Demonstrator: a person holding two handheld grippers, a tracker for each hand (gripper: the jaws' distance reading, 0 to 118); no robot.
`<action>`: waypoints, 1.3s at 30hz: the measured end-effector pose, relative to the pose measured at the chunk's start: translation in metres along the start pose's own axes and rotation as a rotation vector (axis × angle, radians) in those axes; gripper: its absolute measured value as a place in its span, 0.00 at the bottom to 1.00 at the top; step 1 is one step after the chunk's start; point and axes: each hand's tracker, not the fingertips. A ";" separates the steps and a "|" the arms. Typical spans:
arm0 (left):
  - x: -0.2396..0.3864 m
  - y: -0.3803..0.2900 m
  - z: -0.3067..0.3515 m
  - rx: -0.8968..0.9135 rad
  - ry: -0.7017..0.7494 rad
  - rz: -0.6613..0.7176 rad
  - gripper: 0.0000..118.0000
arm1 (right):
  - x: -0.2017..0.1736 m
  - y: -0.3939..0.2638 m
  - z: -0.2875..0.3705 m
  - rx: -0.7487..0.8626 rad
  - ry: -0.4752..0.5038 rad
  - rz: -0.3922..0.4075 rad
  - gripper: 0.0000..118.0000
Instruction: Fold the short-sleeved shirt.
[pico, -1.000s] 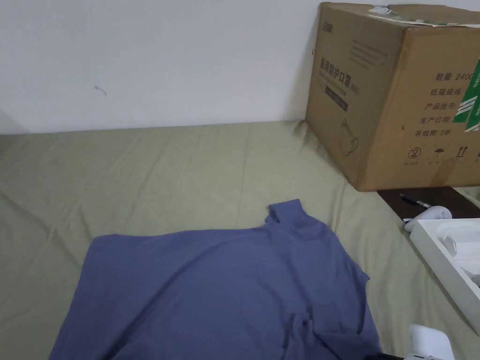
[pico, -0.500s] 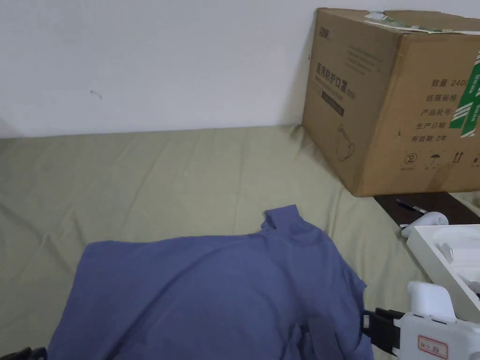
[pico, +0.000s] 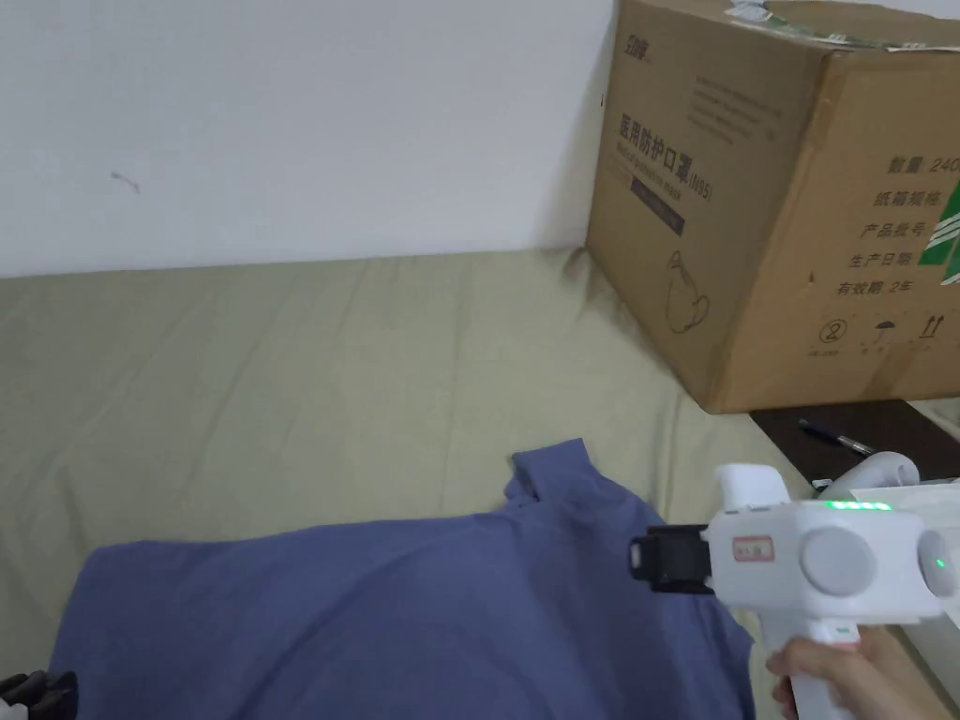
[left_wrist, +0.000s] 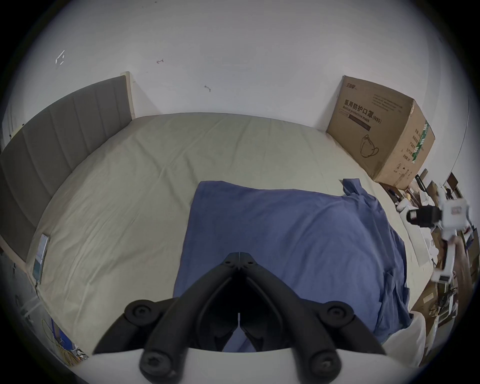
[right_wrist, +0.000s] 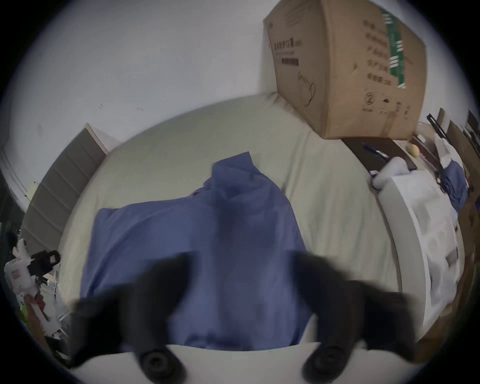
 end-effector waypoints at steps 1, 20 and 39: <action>0.001 0.003 -0.007 -0.002 -0.002 0.000 0.00 | 0.007 0.013 -0.022 -0.013 -0.004 0.001 0.98; -0.031 0.031 -0.091 -0.103 0.051 0.018 0.00 | 0.020 0.068 -0.117 -0.156 -0.149 0.054 0.00; -0.055 0.125 -0.242 -0.370 0.027 0.091 0.85 | 0.039 0.093 -0.105 -0.126 -0.093 0.057 0.00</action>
